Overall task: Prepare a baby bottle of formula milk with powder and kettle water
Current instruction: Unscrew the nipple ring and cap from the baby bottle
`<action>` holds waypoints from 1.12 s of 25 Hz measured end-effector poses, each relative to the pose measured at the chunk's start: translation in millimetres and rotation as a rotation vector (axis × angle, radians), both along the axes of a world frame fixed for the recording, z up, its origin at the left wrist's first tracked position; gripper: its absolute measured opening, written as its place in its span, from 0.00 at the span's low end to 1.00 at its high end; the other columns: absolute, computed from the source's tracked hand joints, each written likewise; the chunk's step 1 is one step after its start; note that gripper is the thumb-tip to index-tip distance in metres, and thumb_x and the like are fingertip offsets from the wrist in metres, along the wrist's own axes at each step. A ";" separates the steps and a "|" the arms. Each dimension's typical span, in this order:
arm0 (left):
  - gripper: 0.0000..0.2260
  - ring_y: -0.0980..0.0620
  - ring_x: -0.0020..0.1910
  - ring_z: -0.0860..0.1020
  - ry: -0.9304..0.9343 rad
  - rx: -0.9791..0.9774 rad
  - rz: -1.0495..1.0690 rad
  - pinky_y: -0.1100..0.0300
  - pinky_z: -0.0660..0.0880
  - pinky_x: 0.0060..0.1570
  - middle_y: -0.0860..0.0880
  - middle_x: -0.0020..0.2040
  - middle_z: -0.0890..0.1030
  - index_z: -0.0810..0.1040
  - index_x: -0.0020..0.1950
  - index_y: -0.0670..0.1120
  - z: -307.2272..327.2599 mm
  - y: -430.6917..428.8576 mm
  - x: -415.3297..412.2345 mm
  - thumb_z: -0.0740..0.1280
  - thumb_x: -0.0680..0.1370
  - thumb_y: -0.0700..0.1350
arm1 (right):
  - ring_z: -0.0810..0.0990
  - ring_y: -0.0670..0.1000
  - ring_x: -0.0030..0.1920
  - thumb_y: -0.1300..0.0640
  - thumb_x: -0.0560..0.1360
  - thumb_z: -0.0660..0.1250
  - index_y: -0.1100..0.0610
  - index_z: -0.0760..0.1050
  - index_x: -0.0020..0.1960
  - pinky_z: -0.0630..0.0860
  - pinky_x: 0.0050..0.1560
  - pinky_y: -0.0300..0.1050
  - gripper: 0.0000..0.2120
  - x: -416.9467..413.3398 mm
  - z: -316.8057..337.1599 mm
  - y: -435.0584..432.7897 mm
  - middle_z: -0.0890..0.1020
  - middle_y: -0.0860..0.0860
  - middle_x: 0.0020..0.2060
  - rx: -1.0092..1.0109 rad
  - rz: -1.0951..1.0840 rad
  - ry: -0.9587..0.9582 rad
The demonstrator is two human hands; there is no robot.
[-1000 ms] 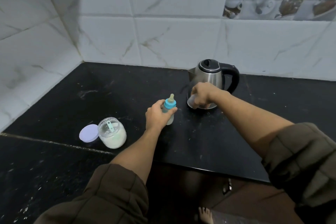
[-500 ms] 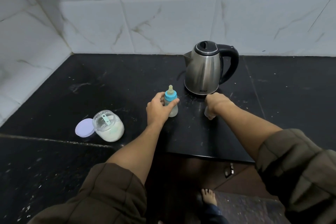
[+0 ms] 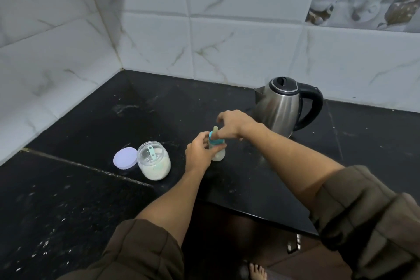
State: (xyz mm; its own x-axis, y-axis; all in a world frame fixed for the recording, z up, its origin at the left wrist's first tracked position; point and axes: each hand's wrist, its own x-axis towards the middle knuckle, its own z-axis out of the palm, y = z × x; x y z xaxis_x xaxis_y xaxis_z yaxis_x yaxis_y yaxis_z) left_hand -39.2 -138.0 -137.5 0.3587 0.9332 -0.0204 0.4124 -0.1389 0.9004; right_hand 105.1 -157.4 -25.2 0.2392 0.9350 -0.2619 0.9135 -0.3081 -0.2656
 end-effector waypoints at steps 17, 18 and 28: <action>0.17 0.56 0.46 0.84 0.220 0.028 -0.058 0.51 0.82 0.53 0.55 0.43 0.86 0.84 0.53 0.51 -3.4 17.7 -12.2 0.82 0.68 0.55 | 0.78 0.52 0.57 0.52 0.73 0.78 0.51 0.82 0.63 0.80 0.58 0.51 0.19 -16.3 -16.8 22.3 0.76 0.47 0.54 -0.008 0.414 -0.214; 0.18 0.57 0.46 0.84 0.220 0.033 -0.068 0.50 0.82 0.53 0.55 0.44 0.86 0.84 0.54 0.51 -3.8 19.6 -12.5 0.82 0.68 0.55 | 0.78 0.53 0.59 0.55 0.73 0.77 0.51 0.81 0.64 0.79 0.59 0.51 0.20 -14.4 -15.9 23.7 0.76 0.47 0.56 -0.027 0.451 -0.220; 0.23 0.55 0.52 0.84 0.210 0.020 -0.064 0.49 0.81 0.59 0.56 0.49 0.87 0.84 0.61 0.52 -2.7 23.9 -15.6 0.82 0.68 0.54 | 0.82 0.50 0.47 0.41 0.66 0.83 0.53 0.82 0.51 0.78 0.45 0.45 0.22 -5.8 -26.9 29.6 0.84 0.48 0.46 0.058 0.064 0.047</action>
State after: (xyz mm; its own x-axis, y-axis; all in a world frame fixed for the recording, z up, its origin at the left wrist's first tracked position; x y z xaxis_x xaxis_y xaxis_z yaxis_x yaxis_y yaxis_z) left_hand -54.8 -114.1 -140.3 0.4069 0.9098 -0.0824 0.5808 -0.1880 0.7921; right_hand 99.3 -127.9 -52.1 0.1676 0.9619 -0.2160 0.9170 -0.2326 -0.3240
